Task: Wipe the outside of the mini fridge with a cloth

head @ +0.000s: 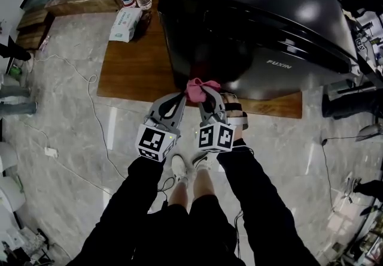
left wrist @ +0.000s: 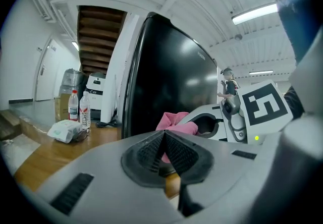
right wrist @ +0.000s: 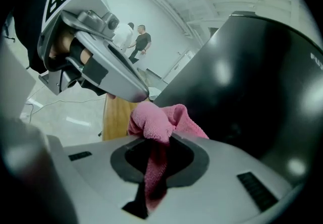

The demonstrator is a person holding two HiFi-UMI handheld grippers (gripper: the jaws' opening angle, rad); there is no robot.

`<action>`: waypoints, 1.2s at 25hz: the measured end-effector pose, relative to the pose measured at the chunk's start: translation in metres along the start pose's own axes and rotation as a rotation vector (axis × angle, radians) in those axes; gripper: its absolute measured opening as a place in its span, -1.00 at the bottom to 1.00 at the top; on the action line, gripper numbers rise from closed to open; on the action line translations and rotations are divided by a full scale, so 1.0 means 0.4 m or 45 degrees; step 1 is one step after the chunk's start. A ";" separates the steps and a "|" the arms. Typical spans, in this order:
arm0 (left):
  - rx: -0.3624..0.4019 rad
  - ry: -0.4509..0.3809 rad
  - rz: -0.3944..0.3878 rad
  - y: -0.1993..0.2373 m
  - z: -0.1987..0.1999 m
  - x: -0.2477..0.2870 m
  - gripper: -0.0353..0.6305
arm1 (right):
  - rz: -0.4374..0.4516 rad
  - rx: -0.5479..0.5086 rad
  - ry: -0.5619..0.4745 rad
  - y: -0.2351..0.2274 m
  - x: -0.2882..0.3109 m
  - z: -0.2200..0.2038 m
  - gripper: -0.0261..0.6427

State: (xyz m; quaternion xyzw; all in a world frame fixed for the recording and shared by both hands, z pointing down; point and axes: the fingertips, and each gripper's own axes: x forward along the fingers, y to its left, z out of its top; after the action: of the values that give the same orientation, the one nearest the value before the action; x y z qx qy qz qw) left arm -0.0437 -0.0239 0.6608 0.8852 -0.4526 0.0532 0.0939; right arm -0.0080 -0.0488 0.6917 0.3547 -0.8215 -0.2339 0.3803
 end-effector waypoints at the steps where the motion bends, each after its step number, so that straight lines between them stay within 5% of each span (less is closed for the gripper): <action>1: -0.008 0.018 0.000 0.002 -0.019 0.007 -0.88 | 0.006 0.015 -0.001 0.006 0.006 -0.008 -0.77; 19: -0.073 0.208 0.017 0.009 -0.203 0.017 -0.88 | 0.299 0.339 0.259 0.186 0.138 -0.188 -0.78; 25: -0.186 0.097 -0.066 -0.045 -0.057 -0.033 -0.88 | 0.282 0.359 0.111 0.143 0.010 -0.096 -0.78; 30: -0.229 -0.031 -0.093 -0.113 0.154 -0.079 -0.88 | 0.123 0.427 0.047 0.000 -0.198 -0.014 -0.77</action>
State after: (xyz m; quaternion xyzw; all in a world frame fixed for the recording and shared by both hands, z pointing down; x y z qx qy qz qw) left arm -0.0248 0.0138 0.5896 0.8897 -0.4240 -0.0017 0.1692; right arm 0.0326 0.0108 0.6588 0.3776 -0.8580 -0.0685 0.3414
